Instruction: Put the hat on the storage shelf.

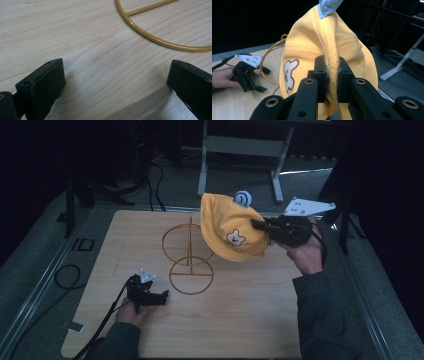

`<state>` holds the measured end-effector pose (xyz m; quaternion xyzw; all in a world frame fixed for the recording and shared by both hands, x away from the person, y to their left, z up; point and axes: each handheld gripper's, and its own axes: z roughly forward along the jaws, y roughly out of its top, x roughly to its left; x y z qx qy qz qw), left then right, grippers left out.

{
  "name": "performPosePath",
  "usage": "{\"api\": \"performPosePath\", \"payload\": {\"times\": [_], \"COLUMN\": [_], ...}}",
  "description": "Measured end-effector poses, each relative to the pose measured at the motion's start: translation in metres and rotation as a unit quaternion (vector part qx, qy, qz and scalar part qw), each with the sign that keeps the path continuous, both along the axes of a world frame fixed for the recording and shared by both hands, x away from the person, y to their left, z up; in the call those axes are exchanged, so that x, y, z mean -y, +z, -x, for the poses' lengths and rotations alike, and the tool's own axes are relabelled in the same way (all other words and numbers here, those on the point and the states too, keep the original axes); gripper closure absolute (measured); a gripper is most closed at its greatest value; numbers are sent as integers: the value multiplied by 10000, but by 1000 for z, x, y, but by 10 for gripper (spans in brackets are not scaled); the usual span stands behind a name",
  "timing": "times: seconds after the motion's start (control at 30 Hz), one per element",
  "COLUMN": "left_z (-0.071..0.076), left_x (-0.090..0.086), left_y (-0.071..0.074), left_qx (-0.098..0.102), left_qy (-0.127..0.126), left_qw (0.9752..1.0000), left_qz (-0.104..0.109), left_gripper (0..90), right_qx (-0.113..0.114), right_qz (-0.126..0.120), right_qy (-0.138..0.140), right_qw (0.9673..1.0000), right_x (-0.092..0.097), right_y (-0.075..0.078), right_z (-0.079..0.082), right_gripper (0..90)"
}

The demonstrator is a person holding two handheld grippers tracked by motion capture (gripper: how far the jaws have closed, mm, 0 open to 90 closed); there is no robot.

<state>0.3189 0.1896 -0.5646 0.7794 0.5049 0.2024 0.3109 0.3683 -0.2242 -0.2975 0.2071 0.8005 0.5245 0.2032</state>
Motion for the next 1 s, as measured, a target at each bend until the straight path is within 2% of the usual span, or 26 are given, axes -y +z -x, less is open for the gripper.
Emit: {"api": "performPosePath", "payload": {"times": [0.2, 0.67, 1.0], "left_z": [0, 0, 0], "left_x": [0, 0, 0], "left_y": [0, 0, 0], "left_qx": [-2, -1, 3], "left_qy": [-3, -2, 5], "left_qw": [10000, 10000, 10000], "left_qz": [-2, -2, 10], "left_gripper": [19, 19, 19], "right_qx": [-17, -74, -90], "right_qz": [-29, 80, 102], "right_qy": [115, 334, 548], "right_qw": [9999, 9994, 9984], "right_x": [-6, -25, -45], "right_y": [3, 7, 11], "right_z": [-2, -6, -9], "right_gripper": [820, 820, 820]}}
